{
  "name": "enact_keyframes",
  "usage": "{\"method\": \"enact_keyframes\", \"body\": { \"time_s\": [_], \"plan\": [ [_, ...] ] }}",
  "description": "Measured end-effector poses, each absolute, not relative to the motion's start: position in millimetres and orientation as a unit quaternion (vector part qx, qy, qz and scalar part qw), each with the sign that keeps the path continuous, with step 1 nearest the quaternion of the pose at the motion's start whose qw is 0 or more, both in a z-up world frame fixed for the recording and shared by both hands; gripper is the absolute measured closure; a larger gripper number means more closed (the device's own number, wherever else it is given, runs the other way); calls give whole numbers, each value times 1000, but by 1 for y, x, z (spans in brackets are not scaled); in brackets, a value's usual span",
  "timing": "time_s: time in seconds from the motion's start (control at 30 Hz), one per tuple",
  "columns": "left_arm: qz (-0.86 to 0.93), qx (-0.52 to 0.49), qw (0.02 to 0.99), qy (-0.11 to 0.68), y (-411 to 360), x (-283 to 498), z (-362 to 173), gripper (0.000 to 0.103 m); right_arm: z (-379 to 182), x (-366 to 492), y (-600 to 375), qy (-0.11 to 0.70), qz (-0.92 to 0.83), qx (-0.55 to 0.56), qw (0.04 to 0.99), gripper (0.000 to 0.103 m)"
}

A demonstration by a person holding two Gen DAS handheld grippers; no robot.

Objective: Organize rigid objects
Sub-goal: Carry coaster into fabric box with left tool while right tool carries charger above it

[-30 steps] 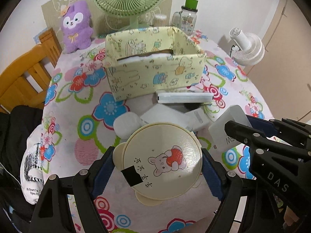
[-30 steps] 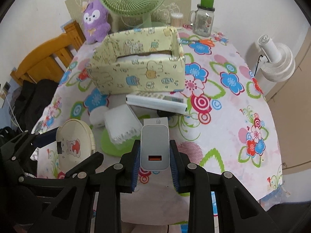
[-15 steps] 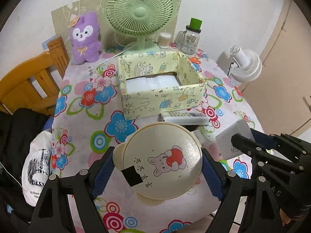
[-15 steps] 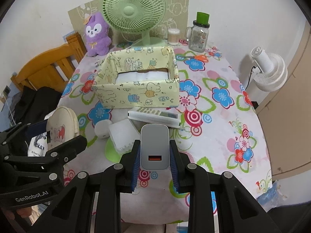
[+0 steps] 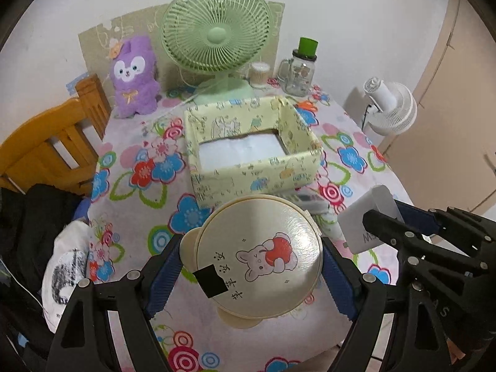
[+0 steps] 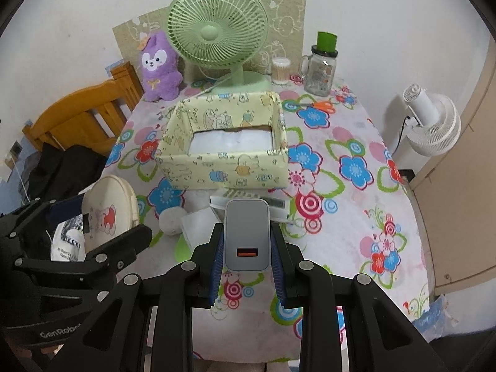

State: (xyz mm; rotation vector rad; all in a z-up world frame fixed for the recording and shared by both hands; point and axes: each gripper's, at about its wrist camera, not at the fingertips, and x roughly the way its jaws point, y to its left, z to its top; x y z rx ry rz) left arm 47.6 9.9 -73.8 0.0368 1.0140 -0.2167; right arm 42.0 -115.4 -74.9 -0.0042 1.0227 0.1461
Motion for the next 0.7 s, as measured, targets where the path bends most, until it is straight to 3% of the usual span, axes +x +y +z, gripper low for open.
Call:
{"method": "enact_keyframes", "body": {
  "time_s": [0.7],
  "plan": [
    [-58, -4, 885, 461, 1, 115, -49, 18, -44, 120, -124, 461, 118, -17, 879, 73]
  ]
}}
